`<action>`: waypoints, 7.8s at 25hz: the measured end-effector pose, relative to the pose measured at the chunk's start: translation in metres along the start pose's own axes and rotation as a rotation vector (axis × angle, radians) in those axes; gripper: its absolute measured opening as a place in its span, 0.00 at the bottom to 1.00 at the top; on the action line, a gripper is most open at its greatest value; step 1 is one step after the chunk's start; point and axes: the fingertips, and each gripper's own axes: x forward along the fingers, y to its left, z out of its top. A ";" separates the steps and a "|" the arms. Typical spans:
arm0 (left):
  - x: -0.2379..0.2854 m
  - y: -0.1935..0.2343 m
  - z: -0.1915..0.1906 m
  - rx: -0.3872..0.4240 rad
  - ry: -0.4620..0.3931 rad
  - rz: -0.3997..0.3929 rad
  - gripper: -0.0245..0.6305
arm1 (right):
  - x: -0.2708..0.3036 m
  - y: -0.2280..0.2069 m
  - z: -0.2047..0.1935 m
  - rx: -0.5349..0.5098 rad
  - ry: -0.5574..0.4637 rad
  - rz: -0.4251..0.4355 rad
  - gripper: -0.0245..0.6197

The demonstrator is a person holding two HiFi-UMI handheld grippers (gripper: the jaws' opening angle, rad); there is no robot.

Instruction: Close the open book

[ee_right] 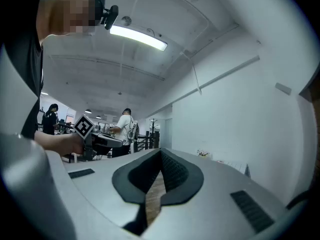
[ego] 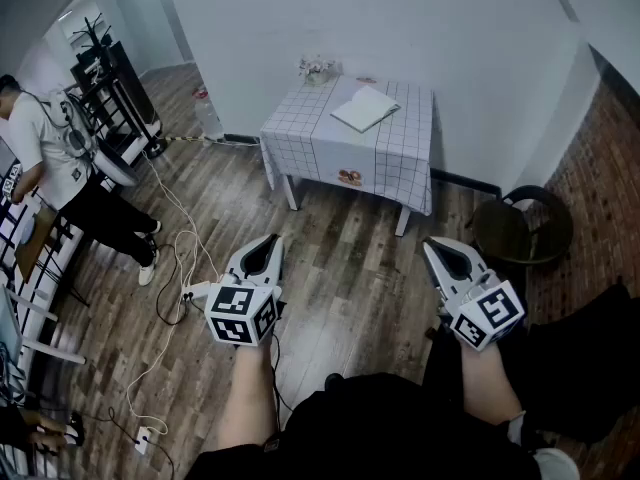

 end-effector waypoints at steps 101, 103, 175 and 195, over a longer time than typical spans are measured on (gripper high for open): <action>0.765 0.073 -0.007 -0.132 0.284 -0.056 0.08 | 0.410 -0.585 -0.210 0.265 0.396 0.278 0.04; 0.772 0.092 -0.015 -0.172 0.287 -0.042 0.08 | 0.432 -0.585 -0.211 0.253 0.415 0.301 0.04; 0.807 0.111 -0.202 -0.493 0.532 0.175 0.14 | 0.596 -0.558 -0.432 -0.680 0.808 1.144 0.05; 0.868 0.086 -0.161 -0.397 0.582 0.059 0.14 | 0.611 -0.680 -0.409 -0.207 0.793 0.659 0.04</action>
